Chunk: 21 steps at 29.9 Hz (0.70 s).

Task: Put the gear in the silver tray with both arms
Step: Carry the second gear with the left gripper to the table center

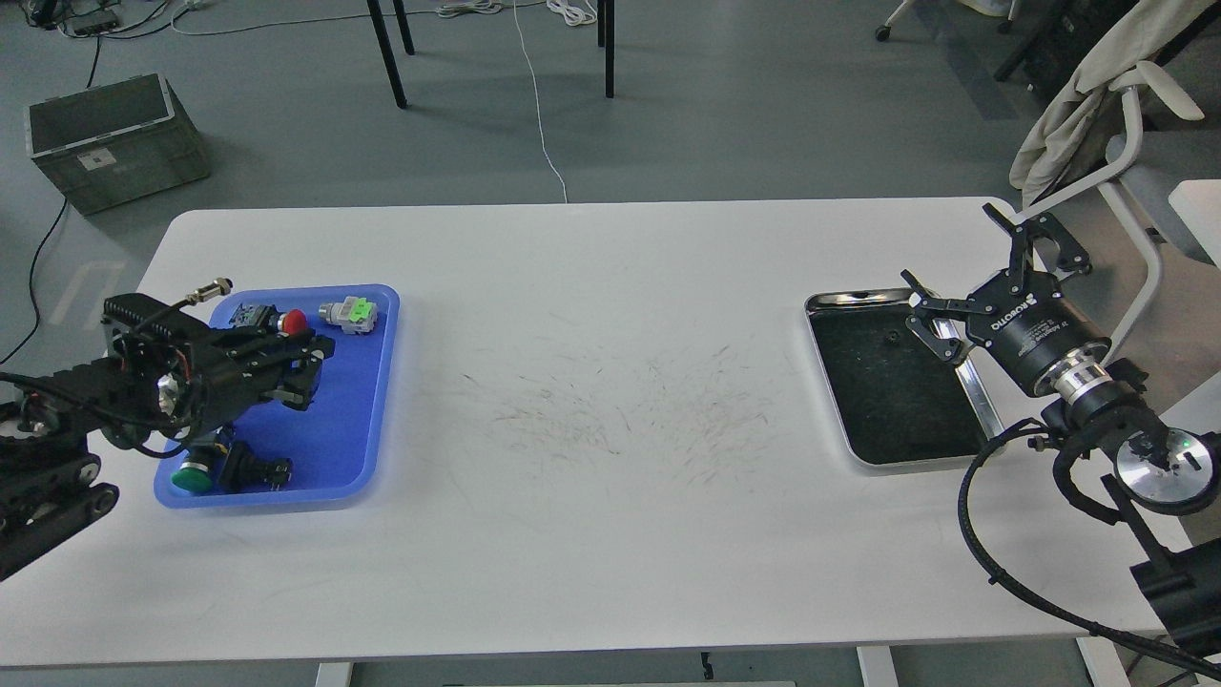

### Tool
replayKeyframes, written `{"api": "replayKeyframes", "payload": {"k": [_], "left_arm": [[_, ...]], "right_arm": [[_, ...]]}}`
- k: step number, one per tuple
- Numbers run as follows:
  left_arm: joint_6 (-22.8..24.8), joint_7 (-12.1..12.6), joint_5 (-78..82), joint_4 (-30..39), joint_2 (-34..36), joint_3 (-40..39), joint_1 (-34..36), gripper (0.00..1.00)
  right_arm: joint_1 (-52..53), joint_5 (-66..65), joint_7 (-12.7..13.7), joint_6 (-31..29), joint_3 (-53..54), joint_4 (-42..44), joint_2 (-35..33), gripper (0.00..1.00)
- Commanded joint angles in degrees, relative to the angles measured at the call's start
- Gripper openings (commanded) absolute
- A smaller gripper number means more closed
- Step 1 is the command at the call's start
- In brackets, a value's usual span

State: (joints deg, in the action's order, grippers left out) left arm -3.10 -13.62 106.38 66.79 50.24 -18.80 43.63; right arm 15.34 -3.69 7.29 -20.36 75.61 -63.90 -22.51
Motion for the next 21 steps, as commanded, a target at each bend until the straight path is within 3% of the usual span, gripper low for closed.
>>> {"api": "replayKeyframes", "payload": {"k": [1,4,9,12,21], "left_arm": [[0.6,0.9,-2.4,7.4,1.4,0.1,7.2,0.10],[2.7,4.8,-2.8,13.5,0.5,-0.4,11.2,0.11],[3.6,11.0,-4.7,17.2,-9.9,-0.1,12.5,0.11],[3.7,14.1,-4.4,15.7,-18.2,0.6,12.3,0.11],[3.3,18.1,-2.3,4.6,-37.1,7.7,10.5,0.11]], "right_arm": [[0.2,0.0,0.0,0.1,0.1,0.1,-0.8,0.97],[0.3,0.0,0.0,0.1,0.1,0.1,-1.0,0.97],[0.5,0.1,-0.3,0.2,2.1,0.8,-1.7,0.97],[0.6,0.1,-0.4,0.2,2.3,1.5,-1.8,0.97],[5.2,0.1,-0.3,2.0,1.6,1.7,-3.0,0.97]]}}
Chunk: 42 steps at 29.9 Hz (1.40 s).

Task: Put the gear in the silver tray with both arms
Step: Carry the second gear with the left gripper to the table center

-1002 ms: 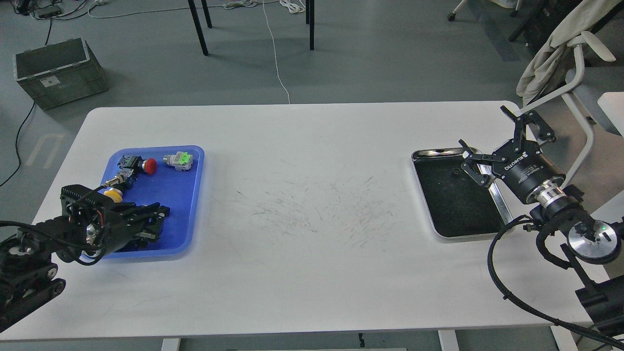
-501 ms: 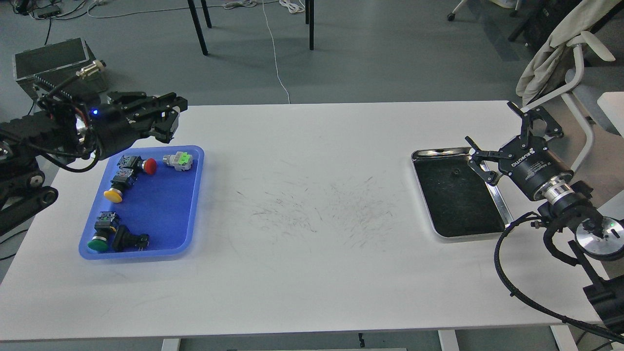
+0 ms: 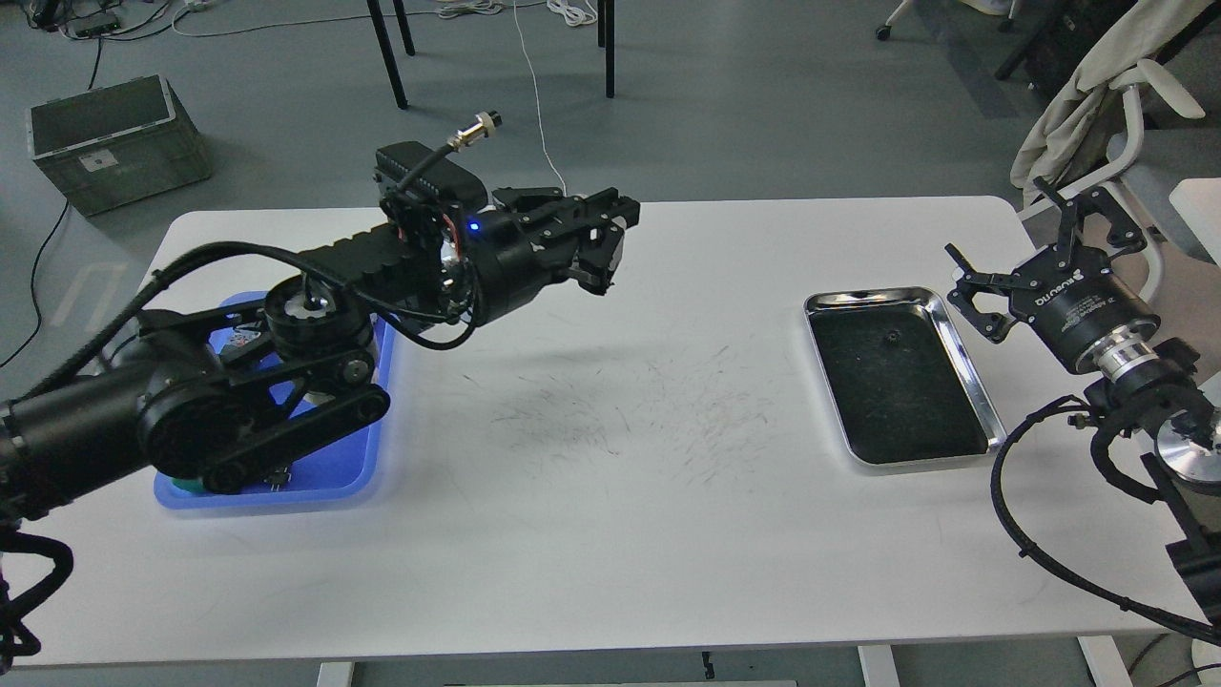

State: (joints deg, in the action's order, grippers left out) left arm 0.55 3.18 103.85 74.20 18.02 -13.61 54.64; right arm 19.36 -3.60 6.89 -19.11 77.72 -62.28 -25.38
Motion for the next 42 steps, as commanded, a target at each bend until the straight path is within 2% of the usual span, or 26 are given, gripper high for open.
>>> {"api": "replayKeyframes", "payload": {"k": [1,8,14,17,24,31,42], "left_arm": [[-0.4,1.8,0.3,-4.0,-7.0,3.7,-1.1,0.11],[-3.6,2.4,0.3,-12.1,-18.0,8.6,-4.1,0.11],[-8.2,2.1,0.3,-22.4,-18.0,9.5,-6.9,0.12],[-8.3,1.7,0.2,-26.5,-18.0,10.5,-7.3,0.12],[-8.9,1.5,-0.2,-26.7,-18.0,12.3,-7.2,0.12],[-9.1,1.7,0.0,-23.1,-18.0,12.4,-7.4,0.13],[-8.9,1.6,0.2,-21.6,-18.0,12.6,-11.3,0.15]], "right_arm": [[1.6,0.0,0.1,1.1,-0.6,0.0,-0.1,0.97],[3.9,-0.1,0.1,2.6,-1.9,1.3,-0.1,0.97],[7.1,-0.1,0.1,2.8,-3.8,4.0,-0.1,0.97],[7.4,0.1,0.1,2.5,-3.7,3.9,-0.3,0.97],[7.3,0.1,0.4,2.4,-4.0,4.0,-0.5,0.97],[7.3,0.0,0.4,2.5,-4.0,4.0,-0.4,0.97],[7.3,0.0,0.4,2.8,-4.1,4.0,0.0,0.97]]}}
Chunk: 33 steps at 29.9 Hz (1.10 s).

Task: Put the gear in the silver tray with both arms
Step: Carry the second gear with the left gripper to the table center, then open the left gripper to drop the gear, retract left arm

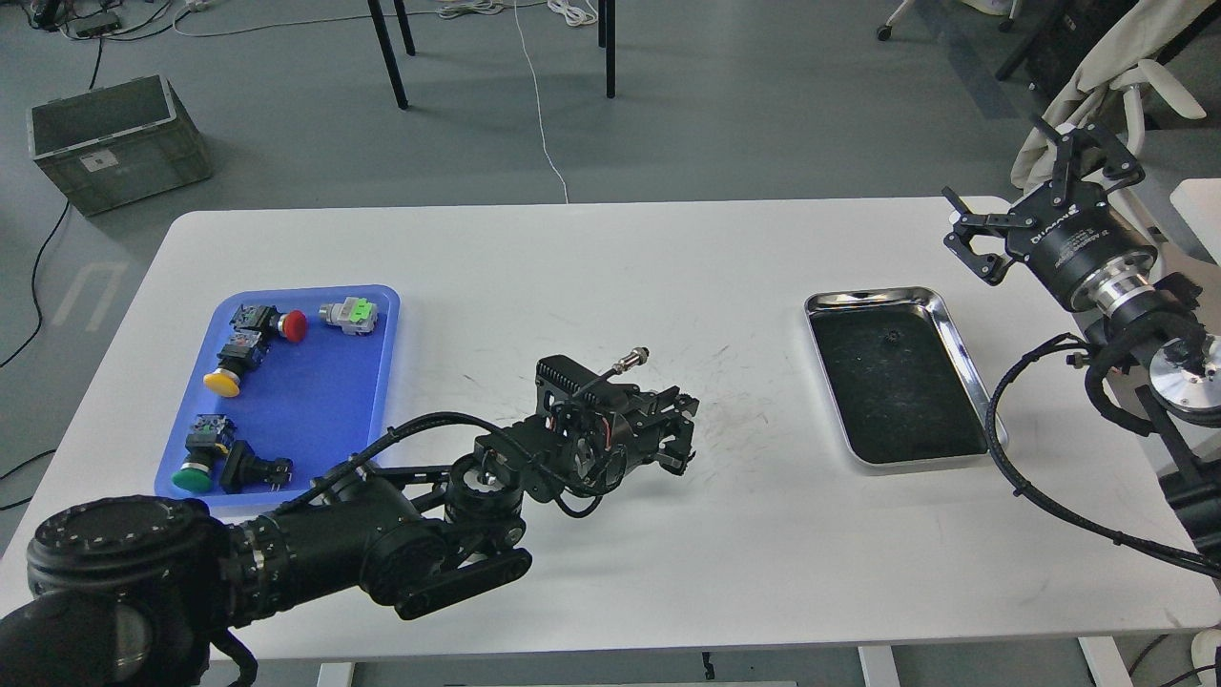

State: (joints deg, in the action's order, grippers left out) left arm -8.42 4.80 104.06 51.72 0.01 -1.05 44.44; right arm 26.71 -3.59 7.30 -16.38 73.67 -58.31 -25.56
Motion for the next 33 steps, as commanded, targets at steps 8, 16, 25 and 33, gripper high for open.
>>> {"api": "replayKeyframes", "payload": {"k": [8,16,25,33], "left_arm": [[0.2,-0.4,0.3,1.3,0.0,0.1,-4.3,0.17],[0.1,-0.5,0.2,2.0,0.0,0.1,-4.5,0.39],[-1.3,-0.6,-0.4,4.4,0.0,-0.3,-4.0,0.98],[-3.4,-0.9,-5.5,4.8,0.0,-10.8,0.4,0.98]], "right_arm": [[0.1,0.0,-0.4,0.2,-3.5,1.4,0.4,0.97],[0.1,0.0,-0.4,-0.1,-3.9,1.5,0.2,0.97],[0.5,-0.1,-0.4,-0.1,-3.7,1.2,-0.2,0.97],[1.0,-0.1,-0.4,-0.2,-3.7,1.3,-0.4,0.97]]}}
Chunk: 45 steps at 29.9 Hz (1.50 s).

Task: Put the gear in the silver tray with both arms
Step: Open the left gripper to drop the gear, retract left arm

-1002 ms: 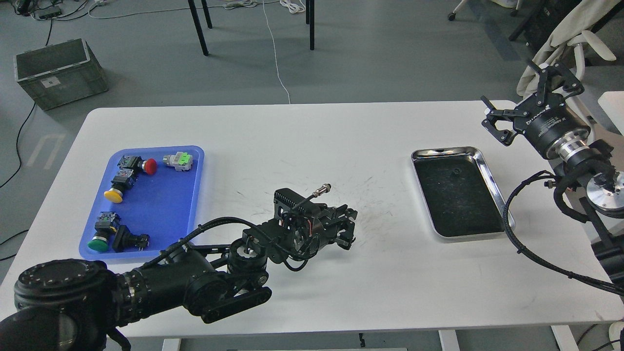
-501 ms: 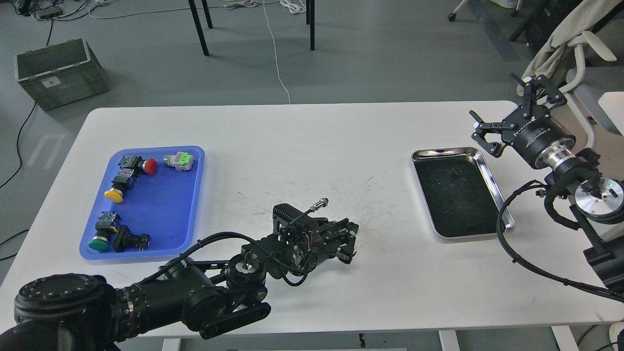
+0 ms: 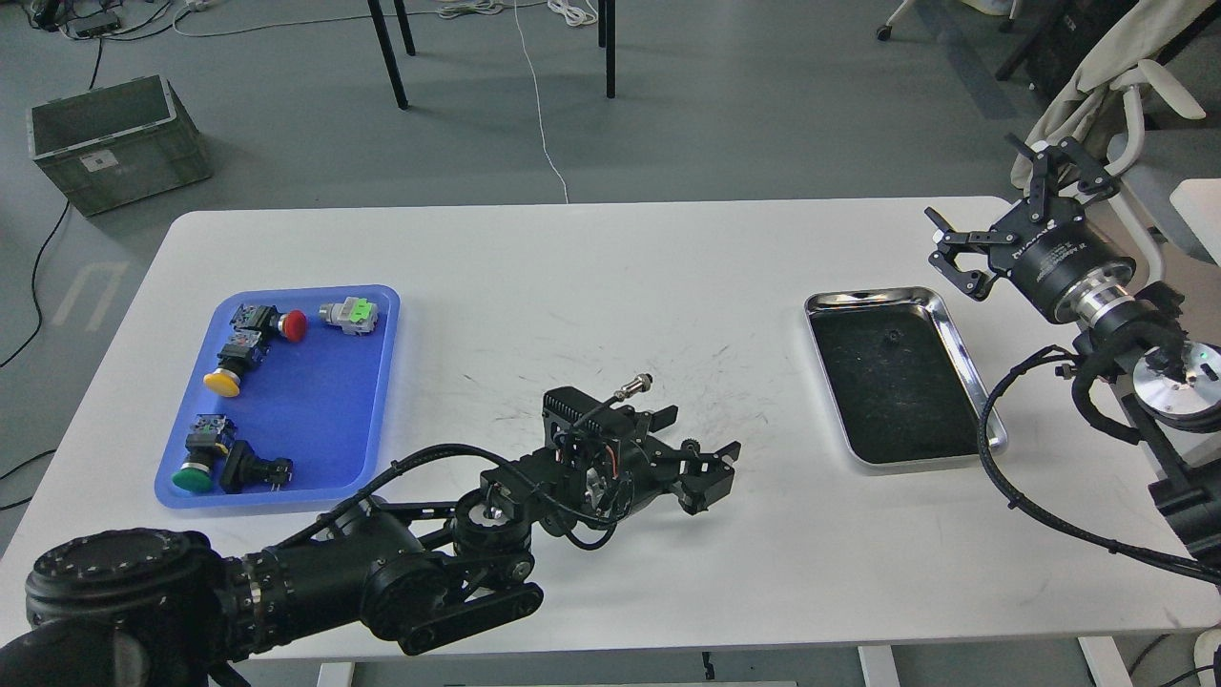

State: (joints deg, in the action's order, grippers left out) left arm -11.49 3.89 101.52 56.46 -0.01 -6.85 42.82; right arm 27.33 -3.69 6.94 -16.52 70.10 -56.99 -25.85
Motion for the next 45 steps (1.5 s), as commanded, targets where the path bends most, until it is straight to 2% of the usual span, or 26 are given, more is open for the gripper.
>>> {"api": "replayKeyframes", "payload": {"k": [1,9,11,16,21,24,27,31,36,38,43,45], "left_arm": [[-0.4,0.0,-4.7,0.1,0.0,-7.4,3.0,0.98],[-1.7,-0.1,-17.5,0.0,0.0,-22.5,8.9,0.98],[-3.8,-0.1,-21.4,-0.3,0.0,-26.4,9.6,0.98],[-5.3,-0.2,-32.0,-0.9,0.0,-31.4,10.3,0.98],[-5.0,-0.7,-43.0,-1.0,0.0,-37.4,10.2,0.98],[-4.2,-0.9,-50.6,-1.5,0.0,-38.2,10.2,0.98],[-3.1,-2.5,-60.4,-1.8,0.4,-38.2,10.2,0.98],[0.3,-3.7,-68.5,-2.6,3.3,-38.3,10.2,0.98],[8.2,-6.3,-76.5,-3.6,8.0,-38.5,9.8,0.98],[12.2,-6.7,-81.5,-6.0,8.9,-38.6,9.9,0.98],[17.6,-7.2,-84.7,-14.3,8.7,-40.0,11.2,0.98],[22.2,-7.2,-86.6,-16.9,8.8,-41.3,11.3,0.98]], "right_arm": [[0.8,0.0,0.0,-0.1,-0.1,-0.1,-0.1,0.97],[4.0,-0.3,0.6,-0.2,-2.2,-0.8,-1.8,0.99],[5.8,-1.0,0.5,0.0,-3.4,-0.6,-1.9,0.99],[8.0,-3.6,0.6,-1.1,-7.6,-0.8,-4.1,0.99],[15.1,-4.3,0.5,-1.5,-19.6,-1.6,-7.7,0.99],[19.6,-5.2,0.6,-1.5,-26.7,-2.6,-9.6,0.99],[23.7,-7.7,0.8,-1.5,-33.1,-3.9,-10.6,0.99],[29.6,-13.8,1.0,-1.1,-43.0,-5.2,-11.2,0.99],[36.6,-16.2,2.3,-1.3,-54.1,-8.0,-11.9,0.99],[39.3,-17.7,3.3,-1.3,-57.9,-10.5,-11.9,0.99],[40.6,-24.0,5.4,-1.6,-61.6,-18.7,-13.5,0.99],[40.6,-26.4,5.9,-1.7,-62.4,-22.0,-15.5,0.99]]}}
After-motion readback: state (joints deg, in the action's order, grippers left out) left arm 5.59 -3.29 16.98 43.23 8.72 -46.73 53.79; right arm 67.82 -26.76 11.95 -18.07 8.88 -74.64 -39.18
